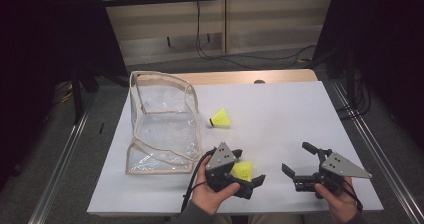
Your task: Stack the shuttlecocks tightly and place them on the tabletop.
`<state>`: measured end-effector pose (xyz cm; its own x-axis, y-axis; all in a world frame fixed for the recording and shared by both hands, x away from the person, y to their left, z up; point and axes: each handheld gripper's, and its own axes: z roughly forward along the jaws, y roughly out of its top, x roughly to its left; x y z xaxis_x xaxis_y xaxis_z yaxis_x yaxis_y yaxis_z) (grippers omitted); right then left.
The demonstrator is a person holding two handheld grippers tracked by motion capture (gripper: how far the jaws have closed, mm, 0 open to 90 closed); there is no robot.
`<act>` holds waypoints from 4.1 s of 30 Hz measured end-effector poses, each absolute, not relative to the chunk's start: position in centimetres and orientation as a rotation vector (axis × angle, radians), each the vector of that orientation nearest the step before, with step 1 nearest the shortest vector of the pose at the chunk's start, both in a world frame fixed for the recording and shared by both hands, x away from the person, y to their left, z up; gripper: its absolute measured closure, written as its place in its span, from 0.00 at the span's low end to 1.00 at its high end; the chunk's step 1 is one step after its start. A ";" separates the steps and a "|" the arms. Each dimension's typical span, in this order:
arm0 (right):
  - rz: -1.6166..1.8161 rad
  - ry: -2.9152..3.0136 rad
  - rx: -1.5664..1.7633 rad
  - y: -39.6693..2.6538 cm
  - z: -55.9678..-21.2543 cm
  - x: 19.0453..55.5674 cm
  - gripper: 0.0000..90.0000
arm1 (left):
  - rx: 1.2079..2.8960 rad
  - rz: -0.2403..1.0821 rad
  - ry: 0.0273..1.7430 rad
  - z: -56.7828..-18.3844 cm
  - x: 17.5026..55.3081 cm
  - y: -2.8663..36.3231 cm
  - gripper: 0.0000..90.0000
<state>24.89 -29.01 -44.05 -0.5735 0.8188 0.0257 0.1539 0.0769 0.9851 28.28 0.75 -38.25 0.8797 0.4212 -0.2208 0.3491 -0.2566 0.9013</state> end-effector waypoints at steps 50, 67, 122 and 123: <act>1.546 1.797 0.967 -29.4 -44.1 25.0 0.01 | 1.909 0.233 0.781 -36.2 38.5 -2.7 0.03; 1.547 1.799 0.964 -29.4 -44.1 25.1 0.01 | 1.914 0.256 0.826 -36.7 41.0 -3.3 0.03; 1.567 1.810 0.975 -29.4 -44.2 25.2 0.01 | 1.975 0.413 1.136 -40.1 47.6 -3.0 0.15; 1.566 1.812 0.978 -29.4 -44.2 25.1 0.01 | 1.972 0.421 1.150 -40.1 47.6 -2.9 0.16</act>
<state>25.15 -29.41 -44.24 -0.5861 0.8084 0.0545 0.1710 0.0576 0.9836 47.61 -2.89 -40.14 0.5321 0.8404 -0.1031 0.5751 -0.2694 0.7725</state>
